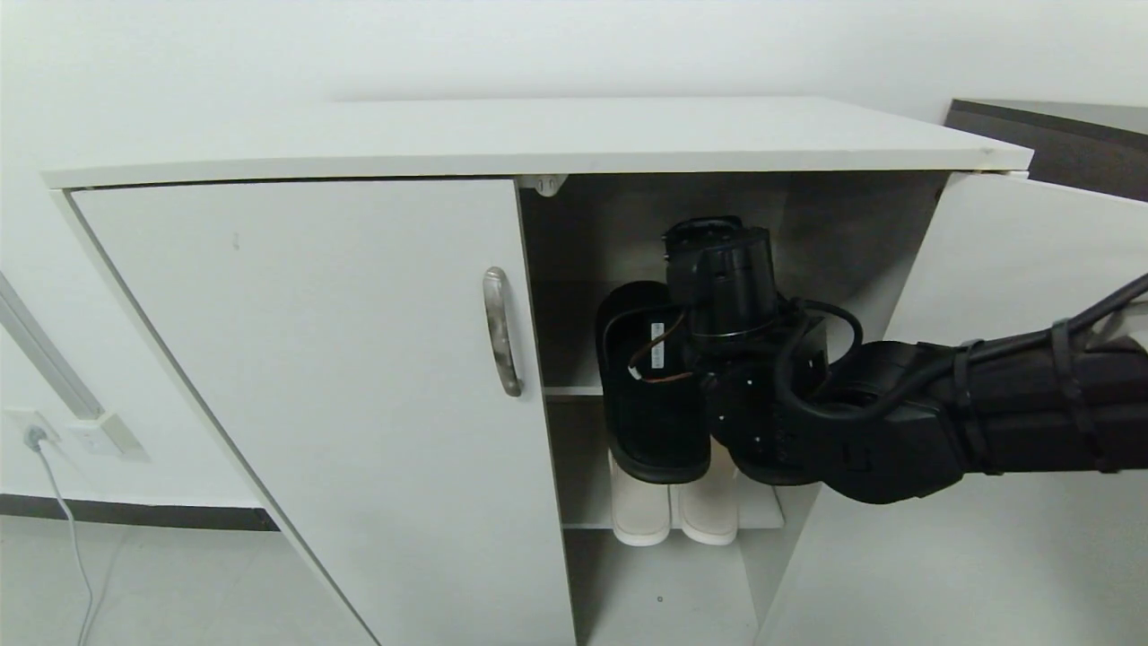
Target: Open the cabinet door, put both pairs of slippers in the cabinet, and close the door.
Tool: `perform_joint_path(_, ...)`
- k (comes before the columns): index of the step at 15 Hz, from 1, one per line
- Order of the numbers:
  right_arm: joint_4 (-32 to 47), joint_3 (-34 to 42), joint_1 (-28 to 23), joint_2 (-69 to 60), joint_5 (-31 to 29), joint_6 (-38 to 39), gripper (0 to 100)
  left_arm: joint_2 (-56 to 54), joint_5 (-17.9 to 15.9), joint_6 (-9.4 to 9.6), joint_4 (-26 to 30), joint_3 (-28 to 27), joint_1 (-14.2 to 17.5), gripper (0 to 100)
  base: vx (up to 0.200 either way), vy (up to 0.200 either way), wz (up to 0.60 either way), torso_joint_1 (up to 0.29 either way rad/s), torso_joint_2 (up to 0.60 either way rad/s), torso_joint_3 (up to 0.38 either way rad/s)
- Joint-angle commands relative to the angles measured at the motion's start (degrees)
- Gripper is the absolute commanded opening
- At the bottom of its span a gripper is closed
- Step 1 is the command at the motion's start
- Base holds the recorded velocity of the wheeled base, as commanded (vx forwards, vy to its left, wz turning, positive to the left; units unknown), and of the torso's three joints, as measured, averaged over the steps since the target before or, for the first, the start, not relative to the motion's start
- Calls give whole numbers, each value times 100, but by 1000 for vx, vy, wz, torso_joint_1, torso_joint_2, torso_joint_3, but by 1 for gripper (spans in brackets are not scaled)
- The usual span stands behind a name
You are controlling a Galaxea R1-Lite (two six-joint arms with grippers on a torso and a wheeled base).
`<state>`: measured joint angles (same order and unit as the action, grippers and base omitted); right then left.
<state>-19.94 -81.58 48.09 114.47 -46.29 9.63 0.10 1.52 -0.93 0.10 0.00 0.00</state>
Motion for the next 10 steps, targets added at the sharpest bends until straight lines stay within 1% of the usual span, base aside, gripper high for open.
perform_joint_path(1, 61, -429, -116, 418, 15, -75, 0, -1, 6, -4, -1, 0, 0, 0, 0, 0, 0, 0, 0, 0)
perform_joint_path(10, 1159, -2081, -397, 981, 182, -75, 0, -1, 41, -13, -1, 0, 0, 0, 0, 0, 0, 0, 0, 0)
